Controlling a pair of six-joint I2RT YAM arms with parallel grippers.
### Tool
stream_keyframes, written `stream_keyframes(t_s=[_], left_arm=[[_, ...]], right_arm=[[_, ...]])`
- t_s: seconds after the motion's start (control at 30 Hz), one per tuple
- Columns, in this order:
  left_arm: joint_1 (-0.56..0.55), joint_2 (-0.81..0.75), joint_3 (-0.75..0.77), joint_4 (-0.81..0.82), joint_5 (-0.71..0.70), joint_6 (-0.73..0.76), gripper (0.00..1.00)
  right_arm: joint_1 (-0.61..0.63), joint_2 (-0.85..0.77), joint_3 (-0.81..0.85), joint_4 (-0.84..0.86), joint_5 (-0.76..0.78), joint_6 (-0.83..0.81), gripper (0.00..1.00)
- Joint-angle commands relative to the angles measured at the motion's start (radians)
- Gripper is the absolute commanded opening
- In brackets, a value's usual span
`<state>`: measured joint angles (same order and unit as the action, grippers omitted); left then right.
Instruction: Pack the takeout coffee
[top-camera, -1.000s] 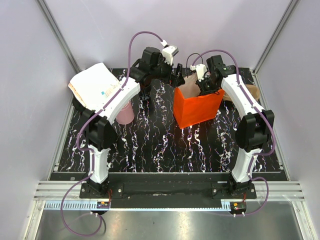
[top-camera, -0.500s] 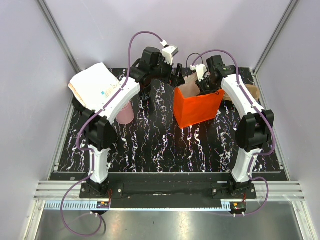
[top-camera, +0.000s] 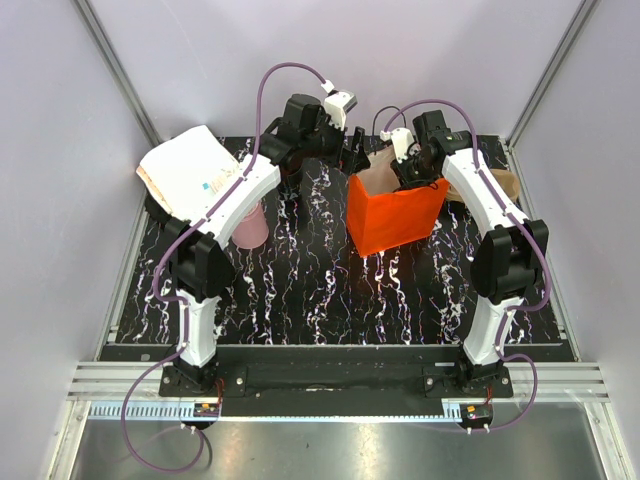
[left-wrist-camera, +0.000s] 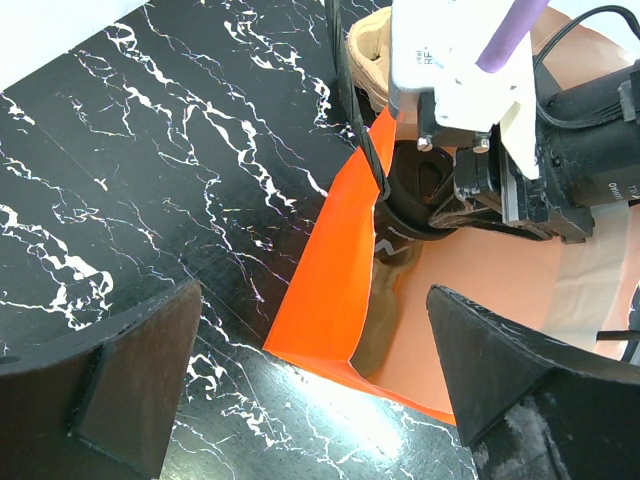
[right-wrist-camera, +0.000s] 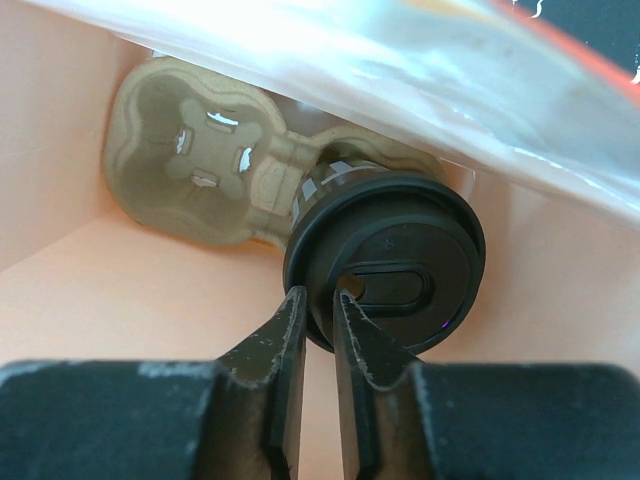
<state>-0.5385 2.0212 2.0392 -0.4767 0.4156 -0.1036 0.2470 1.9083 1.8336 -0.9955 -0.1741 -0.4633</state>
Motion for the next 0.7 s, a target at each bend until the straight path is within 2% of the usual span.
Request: stream_keyframes(t_s=[0.0,0.4,0.67], left_arm=[[-0.005,-0.001,0.016,0.043,0.025,-0.004,0.99],[-0.005,-0.006,0.016,0.043,0.025,-0.001,0.99],[-0.005,-0.003,0.022,0.043,0.028,-0.004,0.99]], right_arm=[[0.009,-0.052,0.006,0.003,-0.002,-0.001,0.24],[0.009,-0.057,0.021,-0.005,-0.007,0.0,0.34],[0.009,-0.061,0.033,-0.009,-0.008,0.0,0.37]])
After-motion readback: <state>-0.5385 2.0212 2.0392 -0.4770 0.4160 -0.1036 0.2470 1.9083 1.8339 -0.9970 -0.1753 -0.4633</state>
